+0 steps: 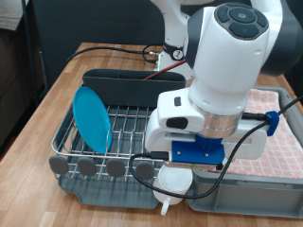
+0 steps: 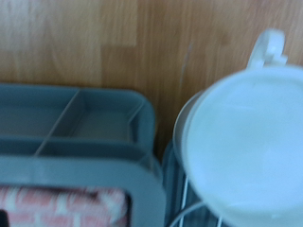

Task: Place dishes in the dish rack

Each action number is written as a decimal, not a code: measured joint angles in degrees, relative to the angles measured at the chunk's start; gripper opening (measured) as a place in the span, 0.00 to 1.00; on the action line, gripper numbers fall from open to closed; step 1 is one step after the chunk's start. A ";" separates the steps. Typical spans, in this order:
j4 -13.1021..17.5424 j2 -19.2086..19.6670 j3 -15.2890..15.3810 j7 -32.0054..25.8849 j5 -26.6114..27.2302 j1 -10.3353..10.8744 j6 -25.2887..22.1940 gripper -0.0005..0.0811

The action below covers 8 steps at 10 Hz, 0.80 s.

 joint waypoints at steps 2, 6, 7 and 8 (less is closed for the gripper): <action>3.43 0.26 0.22 0.19 0.69 -0.11 -7.27 0.97; 2.17 -4.03 -0.99 4.22 -0.94 2.06 -5.77 0.99; 1.34 -5.67 -1.37 5.52 -1.84 2.91 -5.76 0.99; 0.46 -7.31 -1.72 6.74 -2.72 3.76 -5.76 0.99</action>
